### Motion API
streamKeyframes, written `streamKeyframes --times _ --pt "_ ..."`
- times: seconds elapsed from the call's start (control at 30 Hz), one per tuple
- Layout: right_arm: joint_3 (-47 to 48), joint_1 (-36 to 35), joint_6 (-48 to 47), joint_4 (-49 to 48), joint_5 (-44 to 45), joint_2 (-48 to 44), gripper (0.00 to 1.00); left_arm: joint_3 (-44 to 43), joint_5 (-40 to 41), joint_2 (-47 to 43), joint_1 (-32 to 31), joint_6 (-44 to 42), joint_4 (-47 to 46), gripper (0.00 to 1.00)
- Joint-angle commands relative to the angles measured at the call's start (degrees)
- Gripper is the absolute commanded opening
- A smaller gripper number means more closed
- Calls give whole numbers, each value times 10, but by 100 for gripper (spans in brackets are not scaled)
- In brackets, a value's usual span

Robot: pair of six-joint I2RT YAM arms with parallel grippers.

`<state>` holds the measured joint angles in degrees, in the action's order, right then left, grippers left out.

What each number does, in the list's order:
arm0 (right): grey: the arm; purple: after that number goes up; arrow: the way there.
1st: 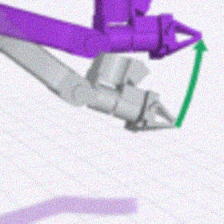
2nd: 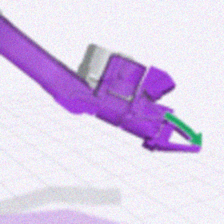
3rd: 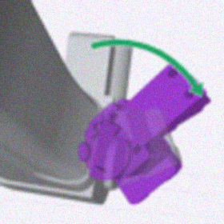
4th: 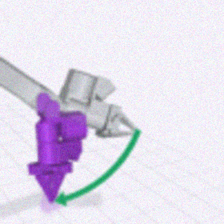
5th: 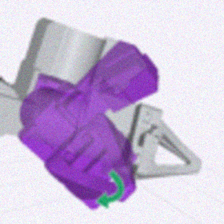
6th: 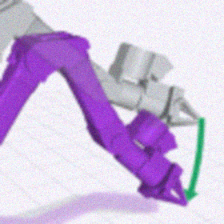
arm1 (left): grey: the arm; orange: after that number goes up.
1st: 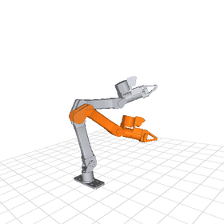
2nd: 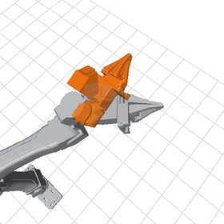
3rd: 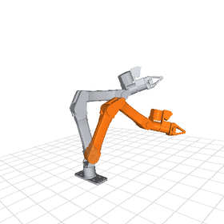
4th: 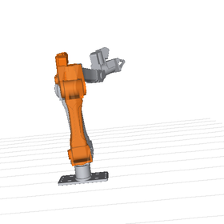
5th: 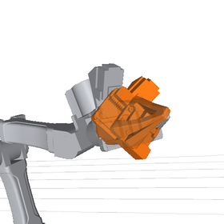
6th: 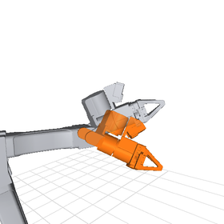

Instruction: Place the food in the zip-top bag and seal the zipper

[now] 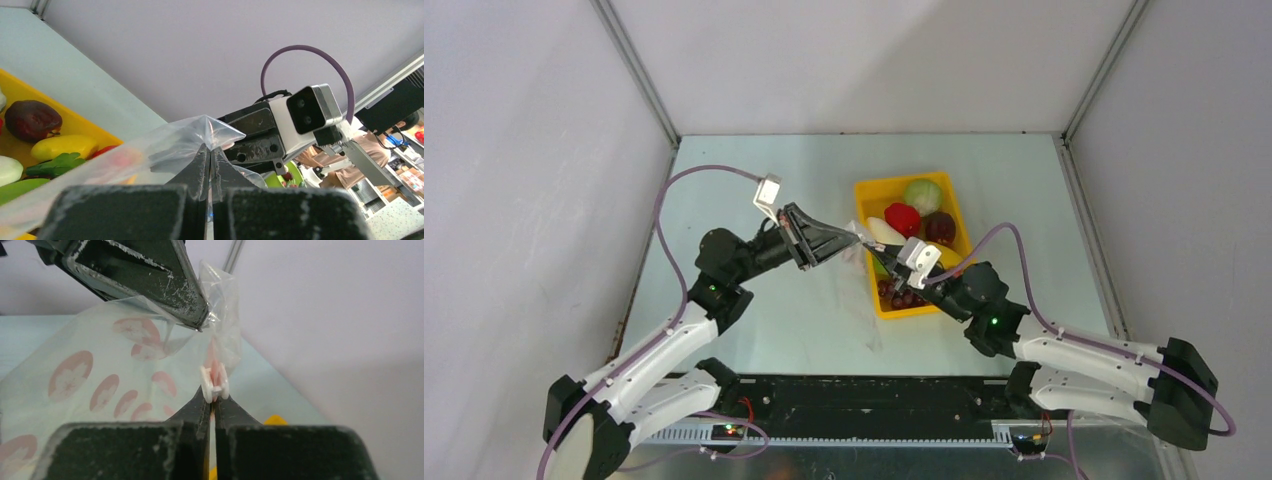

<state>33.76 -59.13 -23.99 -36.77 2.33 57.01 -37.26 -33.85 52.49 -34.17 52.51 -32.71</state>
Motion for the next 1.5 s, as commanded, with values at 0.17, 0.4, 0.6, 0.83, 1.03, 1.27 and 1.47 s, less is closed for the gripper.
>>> streamKeyframes --times 0.17,0.4,0.6,0.83,1.03,1.27,1.47 --pt "30 1 60 63 -71 -64 0 -32 -24 -8 -4 -42 74 53" --pt "222 17 284 440 6 -15 0 -122 198 -99 -4 -223 353 100" --pt "428 87 484 753 -3 131 0 -190 508 -110 -5 -238 551 100" --pt "551 121 544 864 -67 280 0 -218 532 -103 -5 -241 577 100" --pt "736 117 536 977 -76 460 0 -213 414 -97 -5 -250 545 100" --pt "759 140 551 961 -118 516 0 -196 411 -109 -5 -239 557 100" --pt "653 198 571 914 -145 460 0 -188 369 -99 -5 -245 523 100"
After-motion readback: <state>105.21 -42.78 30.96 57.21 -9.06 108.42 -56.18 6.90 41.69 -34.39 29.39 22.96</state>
